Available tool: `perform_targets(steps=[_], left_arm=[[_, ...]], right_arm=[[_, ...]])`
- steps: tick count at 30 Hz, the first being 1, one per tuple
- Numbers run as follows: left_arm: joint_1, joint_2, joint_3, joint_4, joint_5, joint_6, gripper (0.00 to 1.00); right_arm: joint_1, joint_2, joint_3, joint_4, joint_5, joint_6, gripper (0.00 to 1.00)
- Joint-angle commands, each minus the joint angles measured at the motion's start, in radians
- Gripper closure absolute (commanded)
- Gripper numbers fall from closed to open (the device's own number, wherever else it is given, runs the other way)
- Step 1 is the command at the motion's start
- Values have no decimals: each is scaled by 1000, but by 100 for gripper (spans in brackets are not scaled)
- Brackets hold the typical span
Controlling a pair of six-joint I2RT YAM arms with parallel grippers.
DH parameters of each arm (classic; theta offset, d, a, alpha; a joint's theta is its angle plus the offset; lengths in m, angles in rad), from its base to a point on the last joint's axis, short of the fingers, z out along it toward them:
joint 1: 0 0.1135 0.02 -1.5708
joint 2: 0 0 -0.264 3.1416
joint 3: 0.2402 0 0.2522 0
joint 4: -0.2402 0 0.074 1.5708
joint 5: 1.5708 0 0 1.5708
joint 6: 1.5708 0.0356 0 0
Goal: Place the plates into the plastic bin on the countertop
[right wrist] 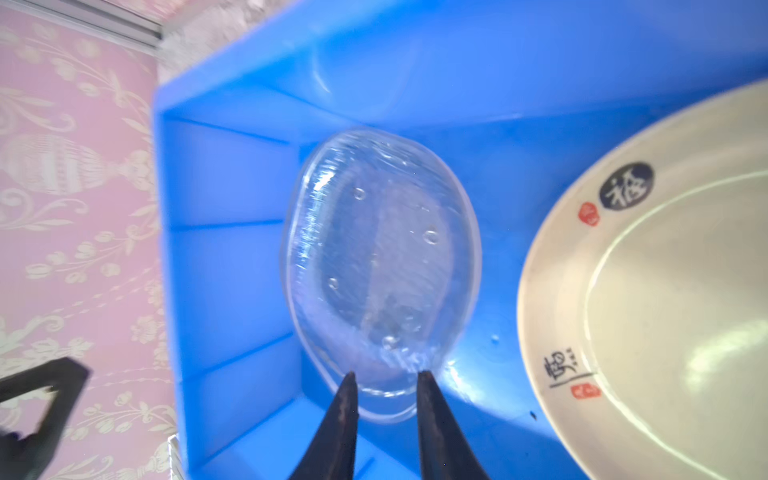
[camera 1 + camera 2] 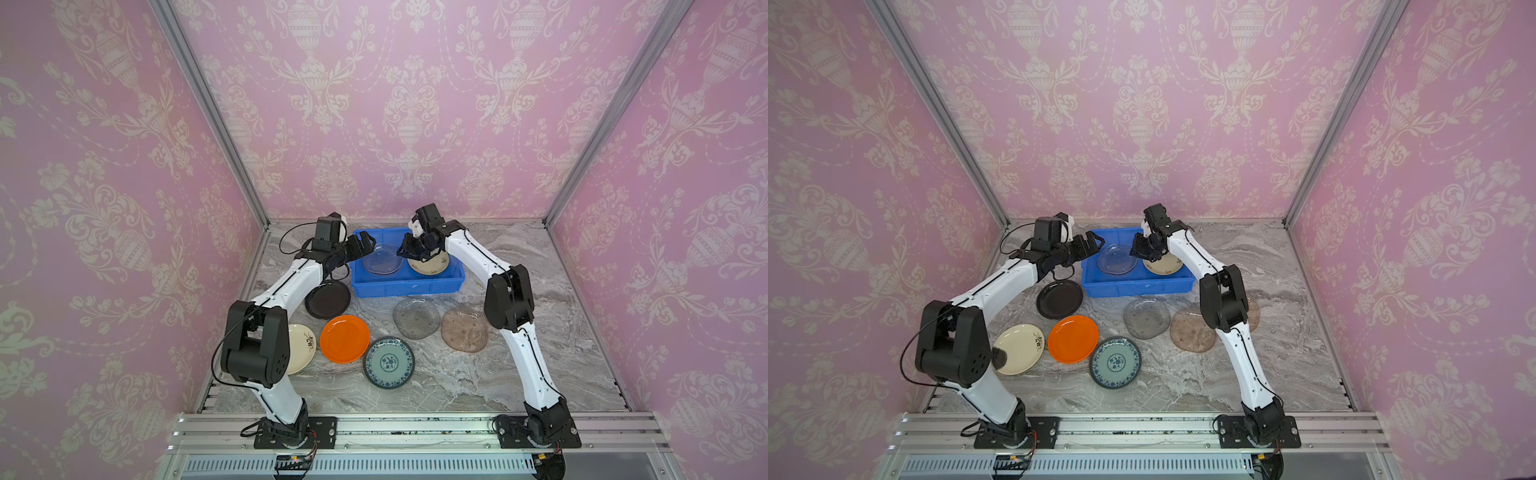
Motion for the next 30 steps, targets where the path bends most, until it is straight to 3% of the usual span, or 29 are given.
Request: perform_targets(steps=[1, 12, 18, 30], left_arm=[[-12, 10, 15, -5, 10, 25, 1], [-13, -20, -12, -16, -20, 49, 1], [-22, 2, 2, 1, 11, 54, 1], [-22, 6, -23, 31, 23, 46, 1]], right_arm=[[-7, -59, 3, -2, -7, -45, 71], [-2, 19, 53, -104, 52, -39, 74], [-6, -31, 25, -117, 105, -77, 74], [-2, 84, 62, -138, 31, -38, 74]])
